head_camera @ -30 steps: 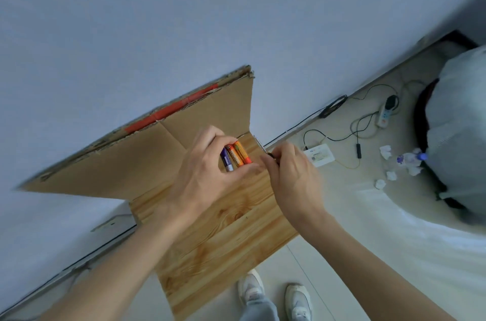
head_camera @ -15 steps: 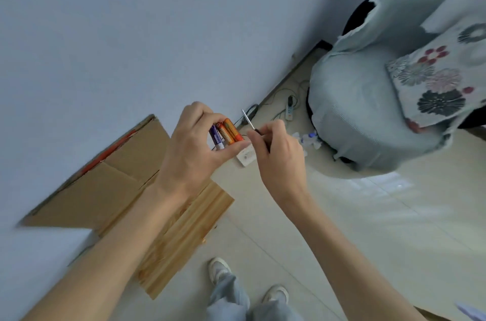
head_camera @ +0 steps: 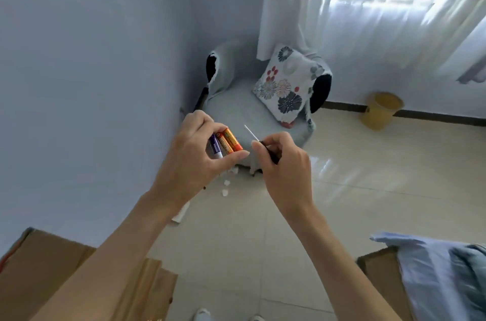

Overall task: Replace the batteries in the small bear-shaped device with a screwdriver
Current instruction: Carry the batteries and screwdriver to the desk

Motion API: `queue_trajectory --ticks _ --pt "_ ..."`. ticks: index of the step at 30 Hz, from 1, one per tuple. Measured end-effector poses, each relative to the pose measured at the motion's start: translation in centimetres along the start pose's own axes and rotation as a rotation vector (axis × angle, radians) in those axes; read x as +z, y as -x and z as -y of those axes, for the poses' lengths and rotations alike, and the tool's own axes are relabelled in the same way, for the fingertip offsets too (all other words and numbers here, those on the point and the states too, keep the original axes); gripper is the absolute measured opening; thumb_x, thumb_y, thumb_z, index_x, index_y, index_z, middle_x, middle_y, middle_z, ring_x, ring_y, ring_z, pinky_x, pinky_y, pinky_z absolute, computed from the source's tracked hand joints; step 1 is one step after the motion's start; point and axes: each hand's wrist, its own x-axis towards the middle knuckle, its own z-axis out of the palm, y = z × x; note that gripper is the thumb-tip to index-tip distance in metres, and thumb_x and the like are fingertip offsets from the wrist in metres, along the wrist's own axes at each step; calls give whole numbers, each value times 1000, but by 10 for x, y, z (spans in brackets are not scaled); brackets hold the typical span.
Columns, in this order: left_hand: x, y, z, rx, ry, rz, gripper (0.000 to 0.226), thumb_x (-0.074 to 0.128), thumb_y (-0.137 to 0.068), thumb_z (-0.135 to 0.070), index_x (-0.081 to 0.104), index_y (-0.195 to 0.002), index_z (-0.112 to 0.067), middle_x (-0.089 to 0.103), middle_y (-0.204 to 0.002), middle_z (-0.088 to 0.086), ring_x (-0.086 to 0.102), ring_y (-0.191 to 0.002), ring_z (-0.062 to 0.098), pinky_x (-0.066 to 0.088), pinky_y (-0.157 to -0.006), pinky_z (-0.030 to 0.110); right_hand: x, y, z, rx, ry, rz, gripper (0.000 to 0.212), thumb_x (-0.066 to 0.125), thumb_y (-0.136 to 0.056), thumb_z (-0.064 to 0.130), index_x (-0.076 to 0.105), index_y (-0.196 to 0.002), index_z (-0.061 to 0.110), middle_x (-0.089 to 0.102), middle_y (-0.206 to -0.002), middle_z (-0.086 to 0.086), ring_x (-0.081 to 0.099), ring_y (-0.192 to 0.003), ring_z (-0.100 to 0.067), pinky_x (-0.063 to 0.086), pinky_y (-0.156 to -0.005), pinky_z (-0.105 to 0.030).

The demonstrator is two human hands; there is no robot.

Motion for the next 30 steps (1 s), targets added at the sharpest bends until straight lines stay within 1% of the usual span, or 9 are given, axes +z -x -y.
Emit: queue_trajectory --ticks 4,6,12,16,19,21,23,25,30 --pt "36 -53 -36 117 50 27 72 79 -80 -71 74 -118 -9 55 -109 -3 52 -103 9 45 -90 21 -52 -33 -21 34 35 -146 20 74 -98 40 68 -95 21 68 -75 15 66 -69 -9 56 -68 -37" --pt "53 -79 -50 158 85 51 71 80 -79 -70 75 -117 -10 54 -108 -5 52 -102 10 45 -90 22 -72 -50 -30 47 57 -200 20 74 -98 40 69 -95 21 67 -74 14 65 -69 -9 55 -67 -36" --pt "112 -168 -82 298 183 169 72 81 -79 -68 75 -122 -11 54 -110 -6 57 -103 15 52 -95 28 -119 -108 -67 106 173 -346 21 75 -98 42 68 -93 23 64 -72 17 66 -67 -9 60 -66 -43" --pt "154 -231 -97 367 280 212 72 82 -76 -69 75 -122 -14 55 -111 -9 58 -103 12 51 -97 22 -145 -154 -94 158 230 -441 24 74 -97 46 69 -96 23 70 -76 13 69 -70 -11 63 -68 -43" --pt "186 -280 -109 430 340 253 75 78 -75 -74 76 -123 -15 55 -112 -9 55 -103 8 44 -95 9 -163 -186 -110 210 264 -518 26 74 -97 47 71 -96 22 70 -76 12 69 -69 -10 62 -69 -37" --pt "207 -307 -117 473 369 288 75 79 -75 -74 76 -122 -16 57 -112 -8 56 -103 9 43 -94 7 -174 -202 -117 235 272 -560 25 75 -96 47 71 -96 22 68 -74 13 68 -69 -9 59 -68 -31" --pt "232 -334 -129 524 391 321 73 80 -76 -73 77 -121 -17 58 -111 -7 58 -103 12 47 -96 14 -185 -219 -130 266 287 -612 25 75 -97 47 70 -95 23 67 -73 15 67 -68 -8 59 -66 -33" --pt "258 -356 -144 567 423 340 70 81 -77 -72 78 -119 -16 58 -109 -7 60 -101 16 52 -94 25 -198 -231 -144 303 294 -659 24 75 -97 47 70 -94 24 67 -70 14 67 -66 -9 60 -65 -36" --pt "334 -402 -193 664 520 419 66 85 -77 -67 78 -118 -15 55 -108 -11 62 -100 16 58 -88 32 -245 -260 -194 376 325 -770 23 76 -96 46 70 -92 24 68 -70 13 67 -66 -7 59 -64 -31"
